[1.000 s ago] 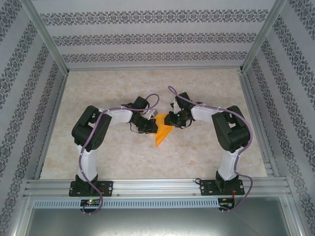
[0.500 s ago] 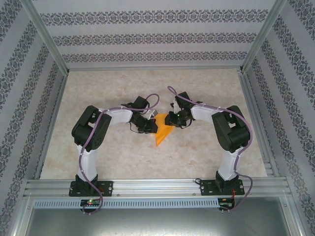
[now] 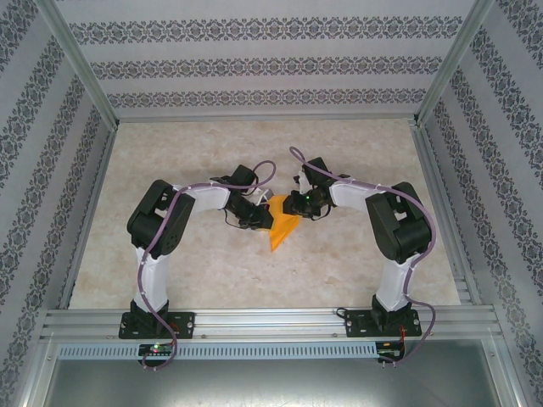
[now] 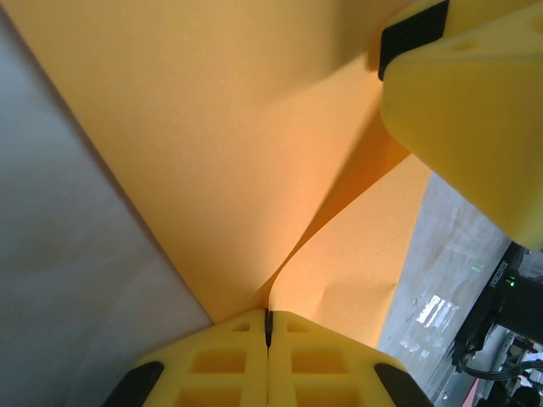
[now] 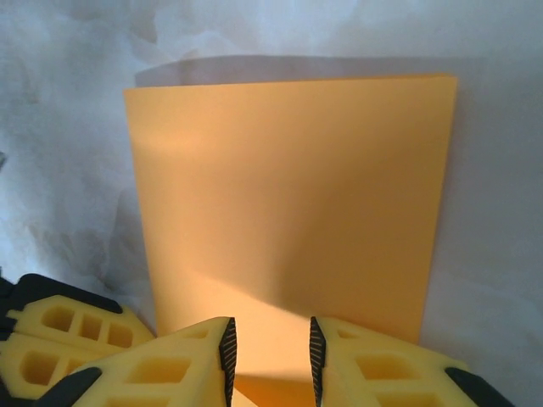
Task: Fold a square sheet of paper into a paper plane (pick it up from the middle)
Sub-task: Third fold the triangle at the center of the table.
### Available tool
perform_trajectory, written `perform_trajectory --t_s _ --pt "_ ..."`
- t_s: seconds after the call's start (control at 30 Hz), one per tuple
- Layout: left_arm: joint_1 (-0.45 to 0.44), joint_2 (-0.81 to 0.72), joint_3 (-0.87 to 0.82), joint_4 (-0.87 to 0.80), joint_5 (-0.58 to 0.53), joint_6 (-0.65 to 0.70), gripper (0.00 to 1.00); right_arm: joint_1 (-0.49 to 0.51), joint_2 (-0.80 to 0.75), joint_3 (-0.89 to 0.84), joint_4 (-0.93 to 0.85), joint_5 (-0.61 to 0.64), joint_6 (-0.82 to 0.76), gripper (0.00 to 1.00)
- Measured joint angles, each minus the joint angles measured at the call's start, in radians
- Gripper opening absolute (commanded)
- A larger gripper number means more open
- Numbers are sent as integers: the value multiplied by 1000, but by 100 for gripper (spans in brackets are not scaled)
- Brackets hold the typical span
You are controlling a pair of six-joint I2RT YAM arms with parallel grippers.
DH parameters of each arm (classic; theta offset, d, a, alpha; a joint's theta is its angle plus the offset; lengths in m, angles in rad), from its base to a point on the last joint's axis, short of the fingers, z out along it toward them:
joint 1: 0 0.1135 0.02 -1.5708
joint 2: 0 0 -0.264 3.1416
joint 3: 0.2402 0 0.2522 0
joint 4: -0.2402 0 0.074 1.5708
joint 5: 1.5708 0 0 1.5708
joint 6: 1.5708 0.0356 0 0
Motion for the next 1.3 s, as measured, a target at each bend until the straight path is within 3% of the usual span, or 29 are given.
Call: perform_trajectory --t_s 0.57,0.87,1.3 --pt "0 21 29 -31 19 35 8 3 -181 -98 2 -2 35 27" --pt "0 24 37 -43 19 45 8 77 -134 -96 23 -17 64 19" --pt "0 26 42 -50 18 48 9 79 -87 -96 -14 42 56 17"
